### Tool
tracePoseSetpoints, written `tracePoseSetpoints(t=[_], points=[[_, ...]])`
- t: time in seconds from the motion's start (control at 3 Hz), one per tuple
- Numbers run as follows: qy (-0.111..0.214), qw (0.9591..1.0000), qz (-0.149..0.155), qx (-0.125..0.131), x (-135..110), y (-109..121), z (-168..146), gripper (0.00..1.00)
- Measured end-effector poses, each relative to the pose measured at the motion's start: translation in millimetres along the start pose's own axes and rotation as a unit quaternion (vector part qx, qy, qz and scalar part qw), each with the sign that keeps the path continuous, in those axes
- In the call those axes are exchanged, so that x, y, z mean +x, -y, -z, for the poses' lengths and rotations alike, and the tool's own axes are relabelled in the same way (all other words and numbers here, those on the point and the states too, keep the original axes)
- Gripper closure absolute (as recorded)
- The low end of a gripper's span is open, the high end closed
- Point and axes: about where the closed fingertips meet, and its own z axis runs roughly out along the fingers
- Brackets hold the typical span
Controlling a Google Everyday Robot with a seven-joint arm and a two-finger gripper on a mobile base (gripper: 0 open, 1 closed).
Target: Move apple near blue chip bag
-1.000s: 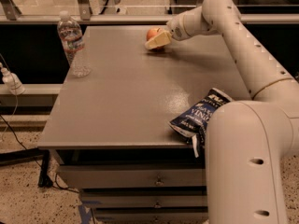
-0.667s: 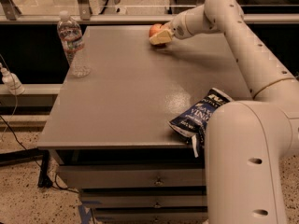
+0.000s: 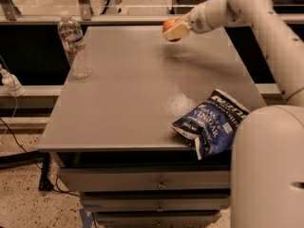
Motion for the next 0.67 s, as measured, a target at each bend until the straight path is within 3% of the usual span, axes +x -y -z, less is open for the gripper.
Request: tracePoseSetpoints(t=[0.33, 0.67], points=[[-0.009, 0.9999, 0.008, 0.000, 9, -12, 53, 1.00], [-0.018, 0.9996, 0.015, -0.016, 32, -35, 99, 1.00]])
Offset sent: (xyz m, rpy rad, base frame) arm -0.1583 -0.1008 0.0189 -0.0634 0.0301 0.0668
